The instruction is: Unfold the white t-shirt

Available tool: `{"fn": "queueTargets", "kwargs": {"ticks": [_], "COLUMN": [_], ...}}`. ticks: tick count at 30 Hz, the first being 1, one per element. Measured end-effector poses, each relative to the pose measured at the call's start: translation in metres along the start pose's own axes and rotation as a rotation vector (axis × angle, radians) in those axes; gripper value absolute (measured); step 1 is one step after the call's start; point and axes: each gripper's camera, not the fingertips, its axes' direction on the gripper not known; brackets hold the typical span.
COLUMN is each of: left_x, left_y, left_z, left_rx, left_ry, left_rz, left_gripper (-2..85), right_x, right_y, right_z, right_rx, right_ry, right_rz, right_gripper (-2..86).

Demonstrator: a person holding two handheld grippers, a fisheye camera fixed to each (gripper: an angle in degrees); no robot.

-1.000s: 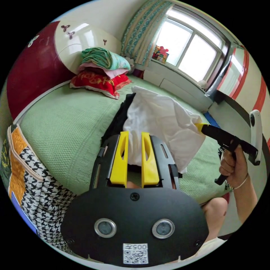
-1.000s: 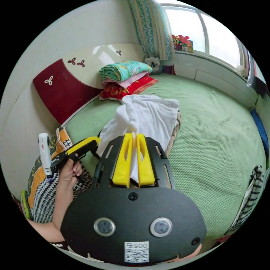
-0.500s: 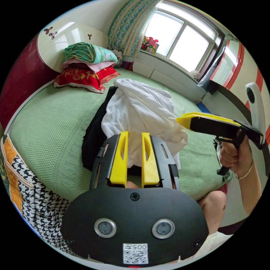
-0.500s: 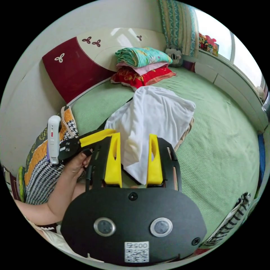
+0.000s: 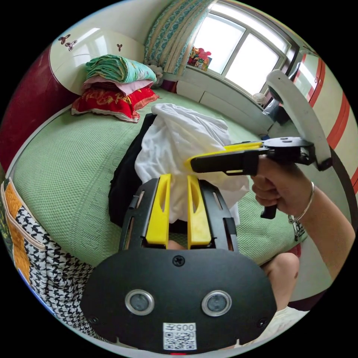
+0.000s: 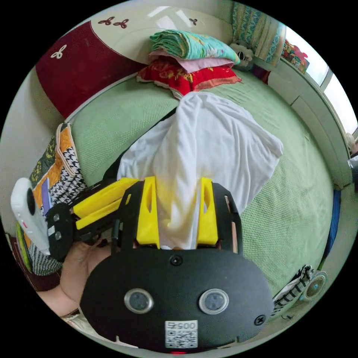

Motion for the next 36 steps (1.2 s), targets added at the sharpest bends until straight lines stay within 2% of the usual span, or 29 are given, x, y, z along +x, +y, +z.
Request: {"fn": "queueTargets", "kwargs": {"ticks": [5, 9, 15, 23, 29, 33, 36], "left_x": [-0.001, -0.003, 0.000, 0.005, 0.012, 0.015, 0.014], "left_y": [-0.002, -0.005, -0.009, -0.012, -0.015, -0.016, -0.016], "left_z": [0.000, -0.001, -0.001, -0.001, 0.006, 0.008, 0.009], "left_rx": [-0.003, 0.005, 0.007, 0.025, 0.014, 0.011, 0.013], "left_ry": [-0.010, 0.000, -0.017, -0.022, -0.018, -0.019, -0.004], "left_rz": [0.010, -0.004, 0.001, -0.006, -0.003, 0.000, -0.007], "left_gripper": [7.4, 7.3, 7.2, 7.3, 7.5, 7.6, 7.5], "right_x": [-0.003, 0.008, 0.051, 0.120, 0.127, 0.133, 0.139], "right_y": [0.000, 0.006, 0.031, 0.075, 0.086, 0.086, 0.090], "right_z": [0.001, -0.014, -0.057, -0.079, -0.074, -0.065, -0.072], "right_rx": [0.017, 0.053, 0.196, 0.228, 0.189, 0.068, 0.054], "right_ry": [0.065, 0.043, -0.063, -0.088, -0.081, -0.028, 0.009], "right_rz": [-0.009, -0.004, 0.115, 0.292, 0.264, 0.237, 0.189], "right_gripper": [10.2, 2.6, 0.6, 0.6, 2.1, 7.4, 13.1]}}
